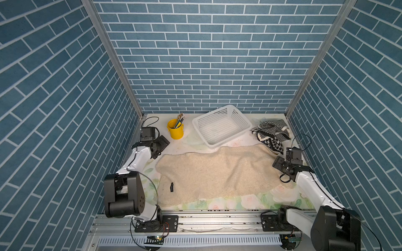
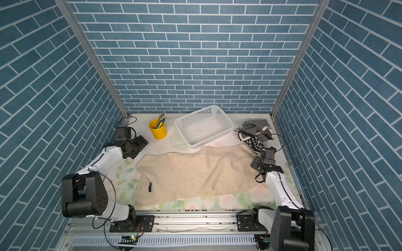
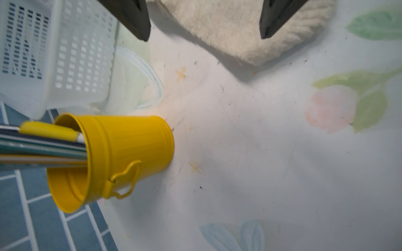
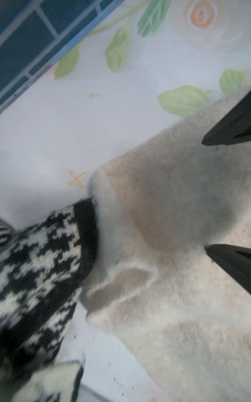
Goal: Roll up the scarf and place it into the basket
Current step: Adjust the scarf at the center of the board.
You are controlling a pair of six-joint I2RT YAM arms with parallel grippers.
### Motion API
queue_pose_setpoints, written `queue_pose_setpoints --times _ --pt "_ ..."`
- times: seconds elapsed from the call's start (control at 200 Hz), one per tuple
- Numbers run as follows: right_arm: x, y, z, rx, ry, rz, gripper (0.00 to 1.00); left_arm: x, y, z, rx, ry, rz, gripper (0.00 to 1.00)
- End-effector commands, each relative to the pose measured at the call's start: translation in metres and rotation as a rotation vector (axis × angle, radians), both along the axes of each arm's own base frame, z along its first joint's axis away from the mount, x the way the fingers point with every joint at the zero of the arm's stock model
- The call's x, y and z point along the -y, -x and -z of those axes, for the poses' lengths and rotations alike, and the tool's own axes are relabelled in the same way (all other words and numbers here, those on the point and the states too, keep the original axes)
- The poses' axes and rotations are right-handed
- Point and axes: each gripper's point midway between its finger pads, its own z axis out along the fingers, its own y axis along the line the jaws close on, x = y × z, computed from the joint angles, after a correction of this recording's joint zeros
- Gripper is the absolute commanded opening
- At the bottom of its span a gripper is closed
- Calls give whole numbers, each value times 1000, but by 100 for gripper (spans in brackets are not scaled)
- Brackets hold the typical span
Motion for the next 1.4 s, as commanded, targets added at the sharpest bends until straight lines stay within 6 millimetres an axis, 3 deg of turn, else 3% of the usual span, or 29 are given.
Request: queue_pose_setpoints --times 0.0,0.155,0.275,0.405,0.49,0.59,0.67,0.855,1.02,1.2,1.335,1.395 --pt "3 -7 8 18 -29 38 74 17 45 25 -123 59 53 85" --pt "-7 -11 30 -26 -84 -11 72 42 59 49 -140 150 114 85" --pt "-24 -12 42 -33 -154 -71 66 51 63 81 -215 201 121 85" --pt "-42 -9 37 -37 -177 -149 65 31 79 119 -351 159 -1 85" --pt "-49 -9 21 -9 -161 -176 66 -1 88 126 -400 53 -125 84" --pt "-51 -9 2 22 -145 -196 67 -41 94 118 -436 -104 -241 85" --pt "-41 -8 -7 22 -84 -176 67 -67 91 103 -438 -236 -299 85" --pt "-36 -10 -12 31 -57 -167 70 -98 89 85 -478 -396 -351 86" --pt "-36 -7 -2 10 -55 -169 71 -134 88 66 -493 -538 -431 87" --pt "-33 -1 20 -62 -43 -159 73 -109 52 66 -383 -365 -304 86" --pt "-30 5 48 -139 -44 -139 73 -93 31 33 -253 -309 -214 85" --pt "-24 6 50 -138 -19 -110 72 -86 25 17 -207 -291 -173 85"
